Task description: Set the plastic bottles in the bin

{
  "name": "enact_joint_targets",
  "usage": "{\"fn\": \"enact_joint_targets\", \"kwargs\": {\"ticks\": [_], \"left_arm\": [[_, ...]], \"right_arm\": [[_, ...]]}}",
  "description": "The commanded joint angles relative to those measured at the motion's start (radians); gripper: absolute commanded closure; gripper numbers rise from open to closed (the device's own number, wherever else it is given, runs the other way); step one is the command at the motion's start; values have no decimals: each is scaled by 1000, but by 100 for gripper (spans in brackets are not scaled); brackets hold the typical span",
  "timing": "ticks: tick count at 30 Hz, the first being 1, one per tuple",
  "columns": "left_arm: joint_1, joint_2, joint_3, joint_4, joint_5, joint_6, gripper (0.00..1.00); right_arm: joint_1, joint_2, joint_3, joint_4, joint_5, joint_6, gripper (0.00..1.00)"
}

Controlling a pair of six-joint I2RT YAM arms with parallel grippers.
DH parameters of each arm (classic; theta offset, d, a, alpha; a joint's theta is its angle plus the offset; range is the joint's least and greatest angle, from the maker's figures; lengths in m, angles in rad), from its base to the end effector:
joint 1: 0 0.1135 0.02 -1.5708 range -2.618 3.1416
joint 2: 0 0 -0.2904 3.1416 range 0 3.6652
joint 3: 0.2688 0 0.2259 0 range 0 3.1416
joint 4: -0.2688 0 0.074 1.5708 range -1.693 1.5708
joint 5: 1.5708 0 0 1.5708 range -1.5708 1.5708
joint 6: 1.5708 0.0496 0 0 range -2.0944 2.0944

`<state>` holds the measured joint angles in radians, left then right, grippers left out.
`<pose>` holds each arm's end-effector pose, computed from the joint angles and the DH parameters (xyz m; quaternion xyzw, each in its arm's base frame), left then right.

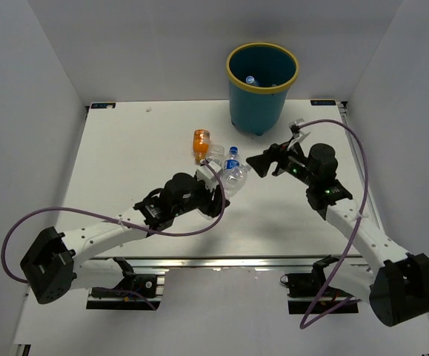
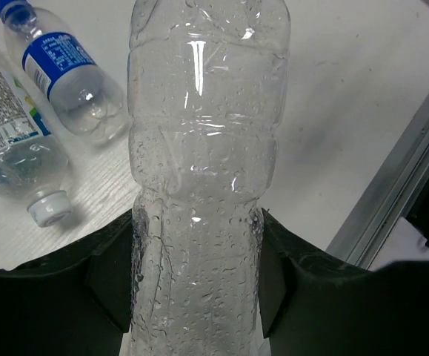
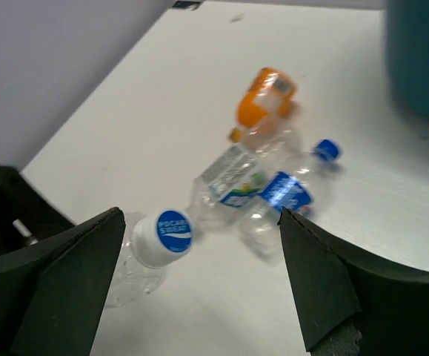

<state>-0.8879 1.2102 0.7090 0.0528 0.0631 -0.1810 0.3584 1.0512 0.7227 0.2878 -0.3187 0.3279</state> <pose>0.1545 -0.1949 0.2797 0.3087 0.7881 -0.2939 0.4442 0.2027 0.0925 0.3472 -0.1207 0.7105 0.3379 0.6054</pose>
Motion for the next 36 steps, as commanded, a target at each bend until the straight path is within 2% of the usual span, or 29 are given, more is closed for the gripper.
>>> {"fn": "enact_joint_targets", "kwargs": {"ticks": [1,6,8,11,14,15,18,19,20,22,23,26,29,30,32,35,36], "left_arm": [[-6,-17,17,15,-16,-12,54],[-6,-40,7,54,-9,-18,54],[-5,-41,10,56,-32,-21,54],[-5,-43,33,48,-97,-34,54],[-6,-52,30,79,-77,-31,51],[-6,-54,27,82,-75,-28,39],[-6,-52,32,65,-72,-22,22],[-6,-49,36,59,-72,-15,17],[-6,-47,38,52,-77,-15,16],[-5,-46,32,42,-88,-12,7],[-6,-50,32,38,-101,-12,2],[-6,-63,35,6,-176,-26,2],[-5,-103,43,-39,-388,-78,2],[-5,-136,37,-47,-510,-93,2],[4,-173,11,-47,-612,-136,2],[69,-241,-14,-53,-700,-210,2],[129,-253,-22,-95,-697,-247,2]], "right_arm": [[-1,61,3,166,-287,91,11],[-1,147,21,215,-359,152,11],[-1,187,30,241,-425,206,12],[1,228,61,200,-421,215,13],[-1,253,60,212,-404,240,31],[-1,257,52,234,-405,253,50],[-1,265,49,329,-421,296,78],[-1,267,52,341,-419,298,82],[-1,267,55,359,-416,298,85],[-1,267,67,366,-386,296,99],[-2,265,72,361,-375,292,100],[-1,262,148,247,-289,225,100],[-3,257,295,159,-160,105,100],[-4,257,337,115,-116,80,100],[-9,273,473,79,5,45,100],[-13,328,662,24,154,-10,100],[-15,345,699,22,194,-24,100]]}}
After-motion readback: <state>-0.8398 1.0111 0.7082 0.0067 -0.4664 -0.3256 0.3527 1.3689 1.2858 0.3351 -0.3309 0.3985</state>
